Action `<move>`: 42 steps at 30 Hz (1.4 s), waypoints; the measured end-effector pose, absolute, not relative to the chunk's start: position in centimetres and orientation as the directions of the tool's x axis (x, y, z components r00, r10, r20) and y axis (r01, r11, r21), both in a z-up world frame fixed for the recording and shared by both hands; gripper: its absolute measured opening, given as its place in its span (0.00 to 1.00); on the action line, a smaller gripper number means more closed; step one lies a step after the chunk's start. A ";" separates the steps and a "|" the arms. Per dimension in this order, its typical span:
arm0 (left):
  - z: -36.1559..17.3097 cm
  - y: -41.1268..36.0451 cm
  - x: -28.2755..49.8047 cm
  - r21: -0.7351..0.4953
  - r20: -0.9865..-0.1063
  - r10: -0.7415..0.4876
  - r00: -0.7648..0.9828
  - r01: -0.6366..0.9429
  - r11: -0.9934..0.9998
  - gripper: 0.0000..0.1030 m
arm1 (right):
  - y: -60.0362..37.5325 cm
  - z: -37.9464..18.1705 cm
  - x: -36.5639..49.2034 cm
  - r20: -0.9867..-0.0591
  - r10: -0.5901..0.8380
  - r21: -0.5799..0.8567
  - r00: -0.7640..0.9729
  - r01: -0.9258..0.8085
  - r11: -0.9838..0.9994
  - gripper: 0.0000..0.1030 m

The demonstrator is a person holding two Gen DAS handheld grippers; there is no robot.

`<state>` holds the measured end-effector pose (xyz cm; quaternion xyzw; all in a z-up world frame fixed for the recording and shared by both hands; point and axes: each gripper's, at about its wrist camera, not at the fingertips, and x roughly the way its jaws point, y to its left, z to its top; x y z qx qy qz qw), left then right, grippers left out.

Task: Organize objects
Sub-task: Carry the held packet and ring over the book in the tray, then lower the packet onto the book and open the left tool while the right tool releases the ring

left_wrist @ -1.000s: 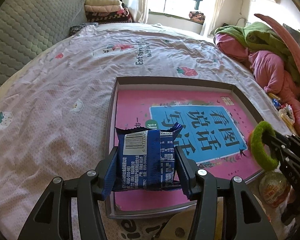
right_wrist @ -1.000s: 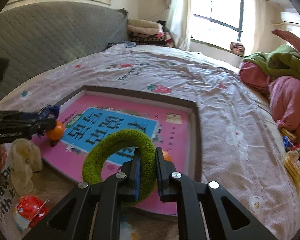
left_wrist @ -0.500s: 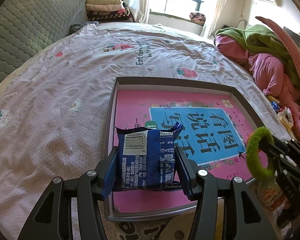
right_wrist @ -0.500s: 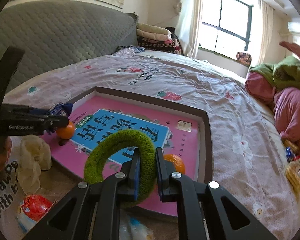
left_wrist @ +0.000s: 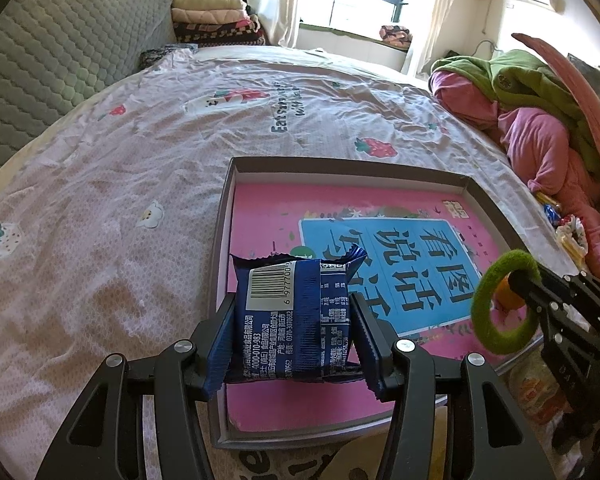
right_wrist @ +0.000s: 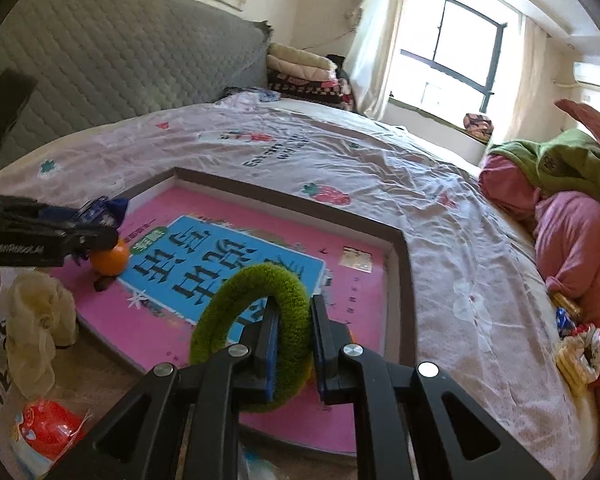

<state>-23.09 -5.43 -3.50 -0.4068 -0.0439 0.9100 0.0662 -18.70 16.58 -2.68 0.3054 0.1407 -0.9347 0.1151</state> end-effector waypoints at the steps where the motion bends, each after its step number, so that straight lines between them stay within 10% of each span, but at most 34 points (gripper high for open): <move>1: -3.5 -5.4 -23.2 -0.136 -0.735 0.158 -0.659 -0.085 -0.987 0.55 | 16.5 -2.7 -18.7 -0.607 -0.133 -0.193 -0.784 0.308 -0.932 0.14; 11: -3.4 -5.5 -23.7 -0.142 -0.737 0.161 -0.657 -0.082 -0.986 0.55 | 17.6 -2.6 -19.2 -0.639 -0.161 -0.108 -0.752 0.295 -0.949 0.30; 42: -3.6 -7.0 -22.6 -0.243 -0.763 0.228 -0.605 -0.058 -0.968 0.57 | 18.4 -1.2 -18.7 -0.628 -0.201 -0.048 -0.752 0.296 -0.954 0.30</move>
